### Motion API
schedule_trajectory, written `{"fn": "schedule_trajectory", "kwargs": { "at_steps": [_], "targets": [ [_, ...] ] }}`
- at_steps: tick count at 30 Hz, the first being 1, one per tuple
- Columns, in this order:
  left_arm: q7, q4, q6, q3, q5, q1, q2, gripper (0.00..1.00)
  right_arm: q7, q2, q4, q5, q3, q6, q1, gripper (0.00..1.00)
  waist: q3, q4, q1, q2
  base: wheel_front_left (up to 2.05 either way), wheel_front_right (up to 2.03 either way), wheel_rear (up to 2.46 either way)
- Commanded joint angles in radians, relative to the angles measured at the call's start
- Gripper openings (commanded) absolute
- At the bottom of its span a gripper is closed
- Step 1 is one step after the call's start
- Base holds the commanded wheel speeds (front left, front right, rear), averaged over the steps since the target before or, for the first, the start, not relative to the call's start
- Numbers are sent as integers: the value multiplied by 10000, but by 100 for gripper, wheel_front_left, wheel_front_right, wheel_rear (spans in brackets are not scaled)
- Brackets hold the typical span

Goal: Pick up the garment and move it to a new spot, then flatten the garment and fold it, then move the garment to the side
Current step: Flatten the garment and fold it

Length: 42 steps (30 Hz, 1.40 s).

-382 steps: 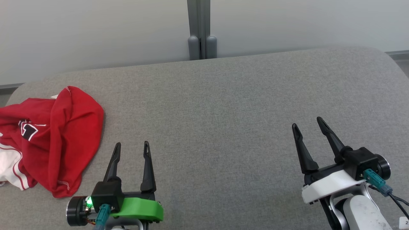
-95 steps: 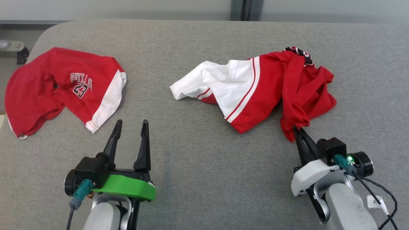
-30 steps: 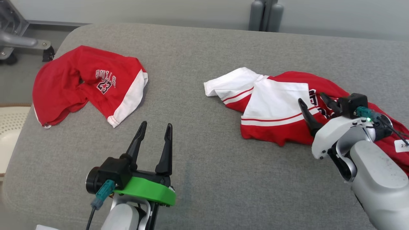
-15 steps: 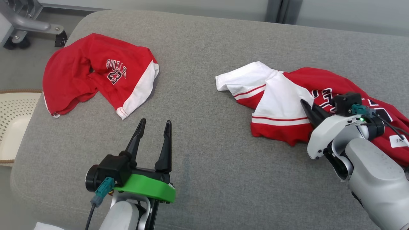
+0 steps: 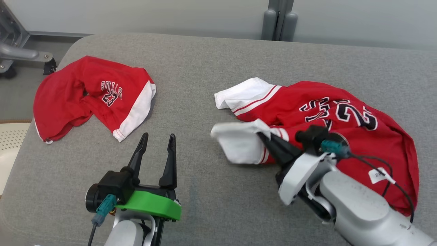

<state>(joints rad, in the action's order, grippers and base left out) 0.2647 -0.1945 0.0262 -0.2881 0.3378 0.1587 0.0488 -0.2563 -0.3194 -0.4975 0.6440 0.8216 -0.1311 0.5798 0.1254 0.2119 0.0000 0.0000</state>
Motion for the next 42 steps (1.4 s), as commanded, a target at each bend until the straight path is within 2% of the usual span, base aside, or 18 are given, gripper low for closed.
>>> {"fn": "schedule_trajectory", "kwargs": {
  "at_steps": [1,8,9,10,15,19,27,29,35,42],
  "targets": [
    [0,22,12,53,-107,-127,32,100,11,72,231,69,325,5,-210,0,-137,-122,0,0,0,0,0],
    [-1,43,26,79,-101,-279,32,100,149,419,1030,300,1946,5,-785,0,-300,-254,0,0,0,0,0],
    [-1,42,30,79,-104,-288,32,100,231,400,945,151,2179,3,-796,35,-324,-270,0,0,0,0,0],
    [-1,45,30,78,-104,-292,32,100,365,389,784,14,2391,5,-800,100,-337,-286,0,0,0,0,0],
    [-1,89,-5,140,-121,-330,32,100,330,506,387,-55,2512,3,-692,100,-356,-427,0,0,0,0,0],
    [-1,104,22,245,-168,-334,32,100,155,251,266,-200,1935,5,-490,100,-357,-657,0,0,0,0,0],
    [-1,230,3,349,-180,-331,32,100,-86,-183,477,-1006,-712,3,-1098,100,-415,-1184,0,0,0,0,0],
    [-1,278,12,392,-220,-337,34,100,-90,-279,738,-1472,-1888,5,-1560,100,-407,-1365,0,0,0,0,0],
    [-1,351,35,440,-215,-371,32,100,-94,302,1461,-2454,-4012,3,-2829,100,-406,-1583,0,0,0,0,0],
    [-1,377,69,269,-195,-348,34,100,-94,899,1837,-3269,-4846,3,-3408,100,-299,-1543,0,0,0,0,0]
  ]
}}
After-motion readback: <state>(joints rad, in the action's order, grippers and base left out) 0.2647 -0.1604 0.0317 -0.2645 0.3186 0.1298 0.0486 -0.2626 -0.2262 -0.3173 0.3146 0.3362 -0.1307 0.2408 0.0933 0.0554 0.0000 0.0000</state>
